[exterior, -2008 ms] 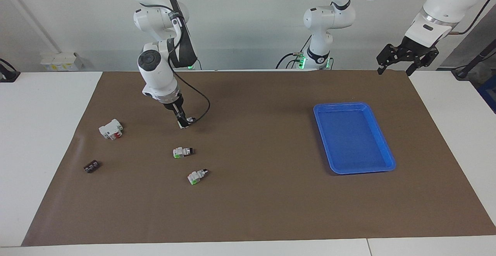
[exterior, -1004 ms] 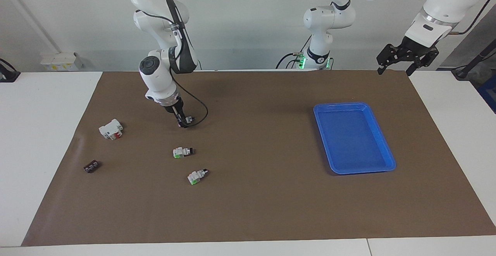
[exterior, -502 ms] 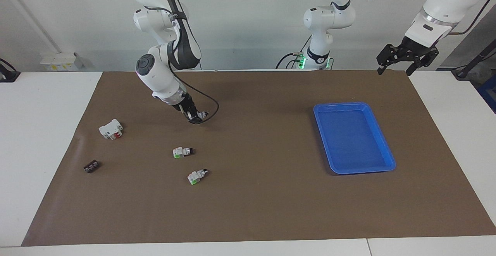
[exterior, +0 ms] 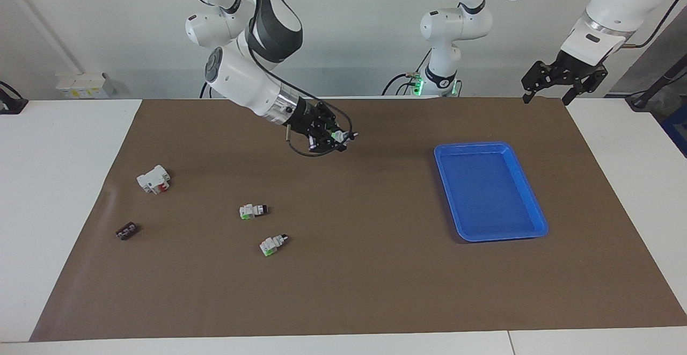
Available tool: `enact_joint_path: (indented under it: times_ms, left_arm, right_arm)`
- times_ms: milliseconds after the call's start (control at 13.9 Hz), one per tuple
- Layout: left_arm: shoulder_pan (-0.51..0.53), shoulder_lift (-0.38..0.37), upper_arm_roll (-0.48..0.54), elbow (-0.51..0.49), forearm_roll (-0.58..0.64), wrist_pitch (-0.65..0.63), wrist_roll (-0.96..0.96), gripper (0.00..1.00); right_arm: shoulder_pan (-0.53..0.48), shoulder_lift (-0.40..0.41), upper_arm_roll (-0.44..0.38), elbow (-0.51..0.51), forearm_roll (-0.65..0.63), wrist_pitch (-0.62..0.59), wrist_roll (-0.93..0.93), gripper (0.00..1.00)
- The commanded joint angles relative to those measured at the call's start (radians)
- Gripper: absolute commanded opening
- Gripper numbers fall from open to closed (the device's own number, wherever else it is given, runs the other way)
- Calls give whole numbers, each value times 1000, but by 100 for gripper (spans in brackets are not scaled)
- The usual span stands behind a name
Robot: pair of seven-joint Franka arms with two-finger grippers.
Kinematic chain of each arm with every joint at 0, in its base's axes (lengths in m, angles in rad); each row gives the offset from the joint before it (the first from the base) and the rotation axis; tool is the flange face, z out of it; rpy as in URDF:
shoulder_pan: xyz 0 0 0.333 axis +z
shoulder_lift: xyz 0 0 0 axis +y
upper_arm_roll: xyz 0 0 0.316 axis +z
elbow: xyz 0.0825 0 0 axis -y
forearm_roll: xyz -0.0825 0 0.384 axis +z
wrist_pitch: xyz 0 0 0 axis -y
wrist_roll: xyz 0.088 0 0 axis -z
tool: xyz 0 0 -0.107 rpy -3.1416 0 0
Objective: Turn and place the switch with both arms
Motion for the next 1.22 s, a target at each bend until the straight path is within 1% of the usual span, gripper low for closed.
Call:
enact_joint_path:
  times_ms: [0,72,215,430,574,789,932,1004,1147]
  left_arm:
    - [13,-27,-6,-27,-9,-7,3,100]
    - [13,-27,-6,-27,-9,-7,3,100]
    - [13,-27,-6,-27,-9,-7,3,100]
    - [13,-27,-9,-26,-9,-8,9,100]
    - [-45,-27,-19,-26,-9,-10,2,100]
    - [-73,-32,-20,-30,-9,-18,-1,100]
    - [-113,-33,-22,-32,-9,-25,-9,100]
    - [-142,-48,-29,-56,-9,-21,-15,100]
    - [-153,-56,-34,-76,-9,-15,3,100]
  right_arm:
    - [51,29,12,95,98,70,37,0]
    - [90,40,15,107,100,122,31,0]
    - [179,46,15,112,88,245,-75,0]
    - [244,72,18,138,58,331,-124,0]
    - [252,72,18,127,41,322,-124,0]
    - [250,72,18,127,38,319,-124,0]
    - [250,71,18,126,38,313,-122,0]
    - [249,68,18,126,38,312,-122,0]
    - [244,63,18,126,39,302,-121,0]
